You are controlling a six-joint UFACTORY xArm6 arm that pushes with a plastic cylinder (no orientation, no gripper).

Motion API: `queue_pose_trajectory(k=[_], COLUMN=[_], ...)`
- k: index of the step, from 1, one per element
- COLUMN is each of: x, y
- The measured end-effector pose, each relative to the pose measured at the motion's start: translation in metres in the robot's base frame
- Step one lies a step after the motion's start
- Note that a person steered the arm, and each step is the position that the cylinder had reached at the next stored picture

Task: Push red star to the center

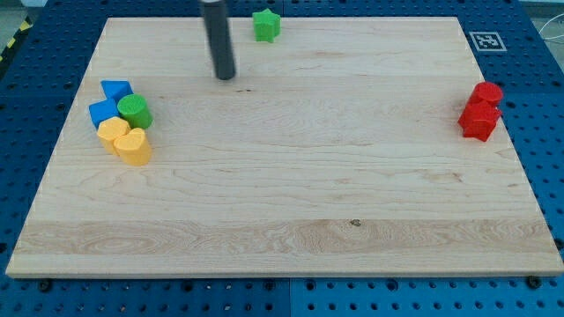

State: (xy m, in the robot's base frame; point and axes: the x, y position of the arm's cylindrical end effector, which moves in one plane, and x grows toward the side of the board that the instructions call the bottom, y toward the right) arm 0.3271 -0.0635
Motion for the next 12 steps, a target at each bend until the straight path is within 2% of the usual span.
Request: queue_pose_trajectory(k=[4, 5, 6, 8, 9, 11, 12], x=[-0.003, 0.039, 0.088, 0.112, 0.121, 0.070, 0.044], y=[0.337, 0.394, 0.395, 0.303, 0.275, 0.269, 0.244])
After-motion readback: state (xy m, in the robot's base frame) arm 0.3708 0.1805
